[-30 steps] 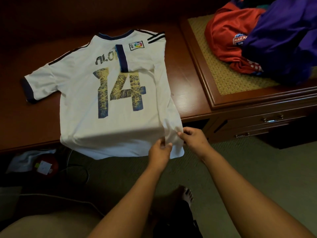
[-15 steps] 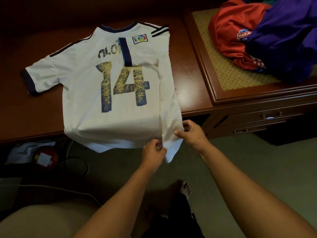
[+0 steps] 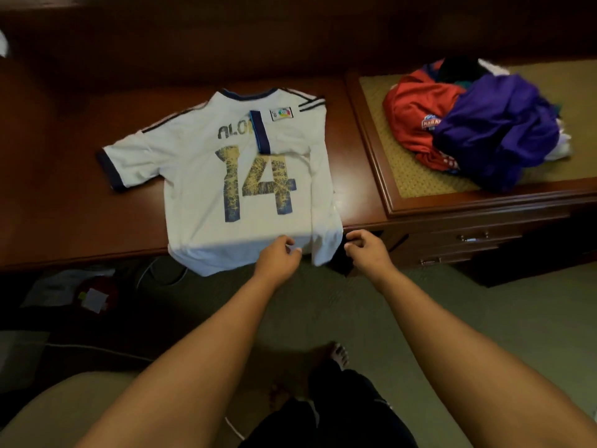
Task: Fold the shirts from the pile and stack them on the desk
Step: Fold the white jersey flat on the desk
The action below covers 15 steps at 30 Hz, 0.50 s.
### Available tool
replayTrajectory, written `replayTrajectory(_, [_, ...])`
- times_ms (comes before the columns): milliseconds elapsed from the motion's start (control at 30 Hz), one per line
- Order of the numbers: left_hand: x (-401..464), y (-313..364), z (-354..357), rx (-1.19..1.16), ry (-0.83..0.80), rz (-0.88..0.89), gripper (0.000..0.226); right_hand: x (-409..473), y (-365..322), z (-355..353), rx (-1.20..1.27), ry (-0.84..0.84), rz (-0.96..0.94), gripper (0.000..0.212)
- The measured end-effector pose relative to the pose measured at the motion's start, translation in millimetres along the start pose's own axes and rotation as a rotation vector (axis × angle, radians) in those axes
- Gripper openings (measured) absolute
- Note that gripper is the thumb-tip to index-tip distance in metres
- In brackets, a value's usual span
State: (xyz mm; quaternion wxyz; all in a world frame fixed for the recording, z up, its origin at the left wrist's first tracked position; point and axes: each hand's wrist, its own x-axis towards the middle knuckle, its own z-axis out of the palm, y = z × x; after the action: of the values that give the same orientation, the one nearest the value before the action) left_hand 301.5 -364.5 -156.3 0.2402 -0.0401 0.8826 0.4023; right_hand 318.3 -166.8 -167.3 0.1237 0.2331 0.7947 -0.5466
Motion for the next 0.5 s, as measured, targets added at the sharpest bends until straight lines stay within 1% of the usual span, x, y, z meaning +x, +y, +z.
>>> replayTrajectory(133, [9, 13, -23, 0.024, 0.026, 0.013, 0.035, 12, -26, -4, -0.064, 0.013, -0.034, 0.012])
replayTrajectory(233, [30, 27, -38, 0.035, 0.053, 0.009, 0.035, 31, -47, -7, -0.083, 0.001, -0.028, 0.018])
replayTrajectory(400, [91, 50, -58, 0.032, 0.067, -0.007, 0.031, 90, -76, -3, -0.083, 0.001, -0.029, 0.021])
replayTrajectory(500, [141, 59, -65, 0.034, 0.096, -0.054, 0.03, 139, -91, 0, -0.086, -0.028, -0.039, 0.022])
